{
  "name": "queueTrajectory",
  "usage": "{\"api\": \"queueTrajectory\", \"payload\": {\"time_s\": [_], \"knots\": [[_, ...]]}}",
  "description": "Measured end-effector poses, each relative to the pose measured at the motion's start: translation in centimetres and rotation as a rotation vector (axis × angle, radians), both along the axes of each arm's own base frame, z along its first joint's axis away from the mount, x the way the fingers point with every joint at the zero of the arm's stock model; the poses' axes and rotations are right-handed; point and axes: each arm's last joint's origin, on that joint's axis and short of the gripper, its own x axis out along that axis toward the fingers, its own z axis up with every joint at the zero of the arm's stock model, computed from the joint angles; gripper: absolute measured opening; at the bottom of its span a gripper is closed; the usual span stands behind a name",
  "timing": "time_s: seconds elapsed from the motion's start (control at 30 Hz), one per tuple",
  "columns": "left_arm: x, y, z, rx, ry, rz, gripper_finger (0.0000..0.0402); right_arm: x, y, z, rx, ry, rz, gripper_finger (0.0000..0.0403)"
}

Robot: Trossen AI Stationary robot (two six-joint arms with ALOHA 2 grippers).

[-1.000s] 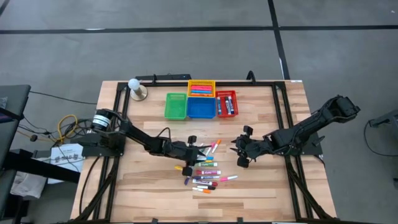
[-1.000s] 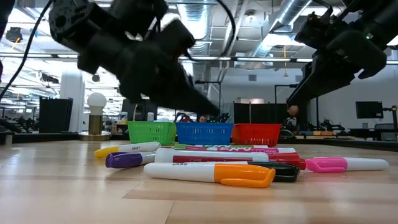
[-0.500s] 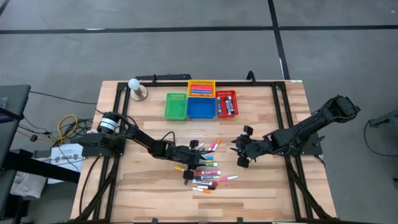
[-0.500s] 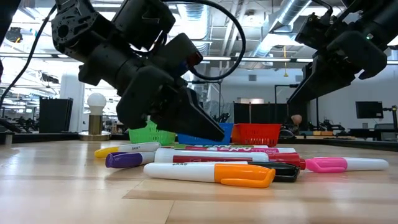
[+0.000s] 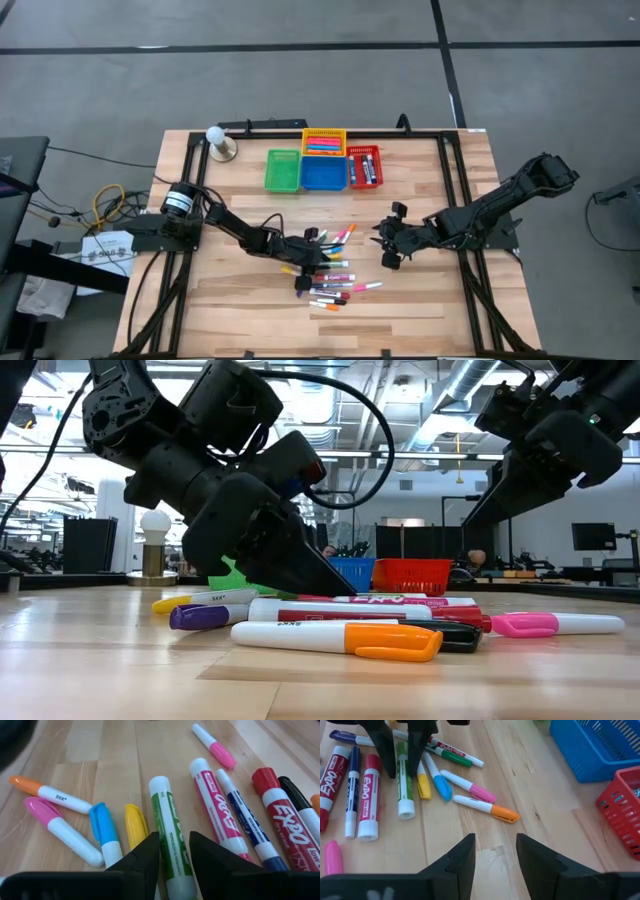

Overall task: Pick & Place Markers
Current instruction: Put the large light green marker pen into the red bin

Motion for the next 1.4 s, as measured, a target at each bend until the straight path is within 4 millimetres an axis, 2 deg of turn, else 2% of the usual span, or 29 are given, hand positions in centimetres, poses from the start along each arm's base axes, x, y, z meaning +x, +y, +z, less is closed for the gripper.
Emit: {"api": "queueTrajectory", "payload": {"time_s": [0.63,1.0,1.4], "knots": [[-0.1,1.1,-0.6,-0.078,0.099,0.026,0.0108,0.0,0.0,0.0,0.000,0.001,-0.001,0.0133],[-0.4,1.1,-1.0,0.013,0.130,-0.006,0.0108,0.0,0.0,0.0,0.005,0.000,-0.005,0.0133],[-0.6,1.4,-1.2,0.046,0.154,0.040,0.0108,0.0,0.0,0.0,0.006,-0.001,-0.007,0.0134]]}}
